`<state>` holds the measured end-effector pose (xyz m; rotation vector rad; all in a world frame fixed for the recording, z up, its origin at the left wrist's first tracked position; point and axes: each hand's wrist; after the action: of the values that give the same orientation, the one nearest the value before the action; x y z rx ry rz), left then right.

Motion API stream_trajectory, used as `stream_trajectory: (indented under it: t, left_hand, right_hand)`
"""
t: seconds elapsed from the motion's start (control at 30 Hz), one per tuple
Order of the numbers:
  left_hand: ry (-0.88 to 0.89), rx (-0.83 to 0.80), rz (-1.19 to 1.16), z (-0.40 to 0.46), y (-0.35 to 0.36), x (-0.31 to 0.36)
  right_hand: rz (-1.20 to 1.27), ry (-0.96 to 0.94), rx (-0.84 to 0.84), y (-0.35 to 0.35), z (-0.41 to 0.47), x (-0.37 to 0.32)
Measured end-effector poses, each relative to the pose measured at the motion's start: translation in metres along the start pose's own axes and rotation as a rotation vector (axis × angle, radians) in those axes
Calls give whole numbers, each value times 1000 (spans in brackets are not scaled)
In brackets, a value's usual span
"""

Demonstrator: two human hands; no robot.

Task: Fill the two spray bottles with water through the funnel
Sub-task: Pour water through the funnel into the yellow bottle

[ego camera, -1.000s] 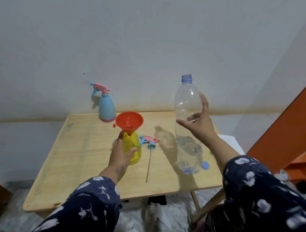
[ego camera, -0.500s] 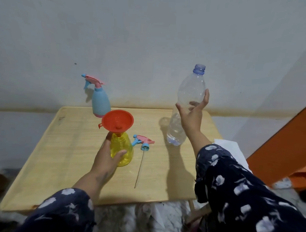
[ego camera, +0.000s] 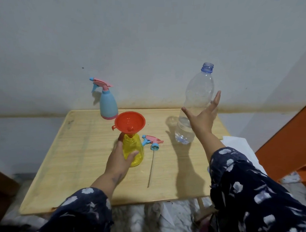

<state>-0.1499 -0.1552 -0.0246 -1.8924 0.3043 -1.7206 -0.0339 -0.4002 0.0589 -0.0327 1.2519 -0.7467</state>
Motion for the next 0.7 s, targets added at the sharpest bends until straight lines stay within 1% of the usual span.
stream_trajectory:
  t: [0.07,0.13,0.17,0.23,0.3,0.4,0.5,0.57,0.7]
  left_hand:
    - [7,-4,14,-1,0,1]
    - [16,-6,28,-1,-1,1]
    - [18,-10,30,-1,-2,1]
    - [23,-16,23,-2,-2,2]
    - [47,-18,-2,-2,-3,1]
    - [59,-22,-11,-1,-4,-1]
    - [55,-66,-98,-1,-4,-2]
    - [35,-68,-104,0,-3,-3]
    - [29,-68,-31,1,-5,-2]
  right_hand:
    - [-100,48,67,0,-22,-8]
    - [-127,-16,78,5,-49,-13]
    - [-109,-61,53,8,-64,-16]
    - [-45,-134,-59,16,-91,-23]
    - [40,-170,-214,25,-117,-36]
    - [150,-147,-411,37,-142,-60]
    - [145,-88,-567,49,-150,-79]
    - [176,-28,-575,55,-152,-87]
    - [238,60,-493,63,-153,-94]
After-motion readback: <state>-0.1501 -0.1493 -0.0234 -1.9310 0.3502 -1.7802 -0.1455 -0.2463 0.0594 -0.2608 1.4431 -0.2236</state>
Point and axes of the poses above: each hand's wrist, its own z-axis towards the middle knuckle, its own y-axis out of the palm, x = y × z, and after that the axes turned 1 degree about -x, right-handed
